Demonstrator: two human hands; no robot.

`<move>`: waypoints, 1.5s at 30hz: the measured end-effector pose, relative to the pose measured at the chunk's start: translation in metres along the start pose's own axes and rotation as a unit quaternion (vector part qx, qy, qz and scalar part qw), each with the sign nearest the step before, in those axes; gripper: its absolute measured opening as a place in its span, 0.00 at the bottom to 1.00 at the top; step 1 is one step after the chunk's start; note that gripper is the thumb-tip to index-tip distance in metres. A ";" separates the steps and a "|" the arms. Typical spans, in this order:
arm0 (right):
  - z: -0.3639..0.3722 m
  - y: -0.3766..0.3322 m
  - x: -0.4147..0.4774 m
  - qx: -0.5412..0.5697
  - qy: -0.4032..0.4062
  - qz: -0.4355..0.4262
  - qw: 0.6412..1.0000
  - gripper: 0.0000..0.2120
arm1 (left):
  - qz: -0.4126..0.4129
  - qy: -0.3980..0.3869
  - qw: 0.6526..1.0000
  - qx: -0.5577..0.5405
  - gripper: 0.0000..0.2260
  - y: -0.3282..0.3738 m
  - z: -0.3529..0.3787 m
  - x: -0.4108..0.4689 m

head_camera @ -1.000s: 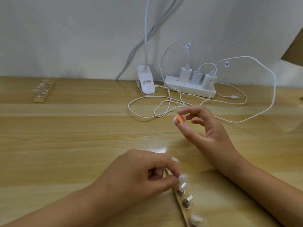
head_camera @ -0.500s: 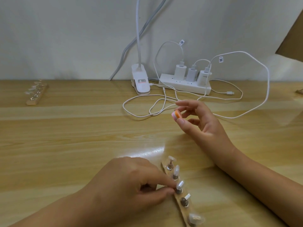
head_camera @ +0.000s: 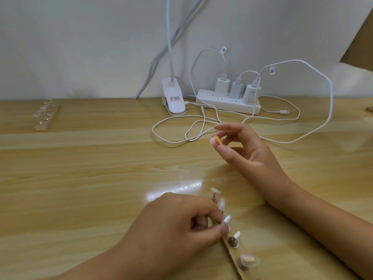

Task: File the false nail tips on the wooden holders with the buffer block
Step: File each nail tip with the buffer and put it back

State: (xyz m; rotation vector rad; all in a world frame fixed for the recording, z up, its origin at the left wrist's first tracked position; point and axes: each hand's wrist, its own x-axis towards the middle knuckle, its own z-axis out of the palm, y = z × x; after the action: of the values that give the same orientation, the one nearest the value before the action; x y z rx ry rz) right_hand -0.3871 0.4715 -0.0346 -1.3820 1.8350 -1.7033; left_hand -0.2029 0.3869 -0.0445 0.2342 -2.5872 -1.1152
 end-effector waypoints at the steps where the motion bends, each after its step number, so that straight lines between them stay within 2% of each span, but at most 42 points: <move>1: -0.001 0.000 0.001 0.022 -0.001 0.010 1.000 0.17 | -0.021 -0.005 0.999 -0.042 0.04 0.000 -0.001 0.001; 3: -0.006 -0.001 0.003 0.080 -0.008 0.039 0.996 0.20 | -0.049 -0.018 0.993 -0.105 0.04 0.001 -0.004 0.001; 5: -0.010 0.000 0.006 0.131 -0.011 0.073 0.989 0.18 | -0.056 -0.018 0.982 -0.177 0.05 0.003 -0.007 -0.001; 8: -0.013 0.000 0.010 0.228 0.000 0.125 0.966 0.16 | -0.038 0.062 0.959 -0.274 0.07 0.004 -0.014 0.000; 10: -0.013 -0.003 0.011 0.318 -0.001 0.164 0.934 0.15 | -0.062 0.114 0.931 -0.341 0.07 0.002 -0.021 0.006; 14: -0.012 -0.014 0.010 0.490 -0.025 0.256 0.833 0.14 | -0.131 0.158 0.895 -0.396 0.10 -0.007 -0.028 0.014; 16: -0.011 -0.018 0.009 0.518 -0.022 0.269 0.812 0.14 | -0.128 0.140 0.902 -0.387 0.12 -0.008 -0.028 0.014; 18: -0.009 -0.021 0.008 0.518 -0.018 0.257 0.815 0.13 | -0.117 0.118 0.912 -0.376 0.12 -0.007 -0.027 0.013; 20: -0.006 -0.024 0.005 0.483 -0.022 0.223 0.847 0.14 | -0.115 0.112 0.917 -0.366 0.11 -0.009 -0.026 0.013; 21: -0.003 -0.024 0.002 0.433 -0.029 0.194 0.880 0.14 | -0.115 0.111 0.918 -0.363 0.10 -0.009 -0.026 0.013; 23: 0.003 -0.024 -0.005 0.280 -0.044 0.113 0.952 0.13 | -0.114 0.108 0.920 -0.358 0.07 -0.009 -0.025 0.013; 25: 0.010 -0.024 -0.012 0.144 -0.051 0.017 0.988 0.14 | -0.111 0.106 0.925 -0.347 0.07 -0.009 -0.025 0.013; 28: 0.015 -0.023 -0.021 0.018 -0.078 -0.115 0.990 0.15 | -0.107 0.106 0.933 -0.328 0.08 -0.009 -0.025 0.013; 31: 0.015 -0.024 -0.021 -0.134 -0.095 -0.219 0.962 0.12 | -0.098 0.101 0.937 -0.321 0.11 -0.009 -0.026 0.013; 37: 0.016 -0.023 -0.023 -0.156 -0.095 -0.229 0.956 0.12 | -0.097 0.102 0.939 -0.313 0.11 -0.008 -0.024 0.013; 41: 0.013 -0.022 -0.020 -0.134 -0.072 -0.199 0.968 0.12 | -0.105 0.101 0.941 -0.305 0.03 -0.008 -0.024 0.013; 45: 0.014 -0.020 -0.022 -0.140 -0.095 -0.223 0.960 0.16 | -0.093 0.088 0.946 -0.297 0.04 -0.006 -0.024 0.013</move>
State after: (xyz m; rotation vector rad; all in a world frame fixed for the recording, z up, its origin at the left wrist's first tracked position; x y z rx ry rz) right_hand -0.3567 0.4826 -0.0292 -2.1302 1.8017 -1.4566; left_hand -0.2063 0.3628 -0.0307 0.4146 -1.9895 -1.7870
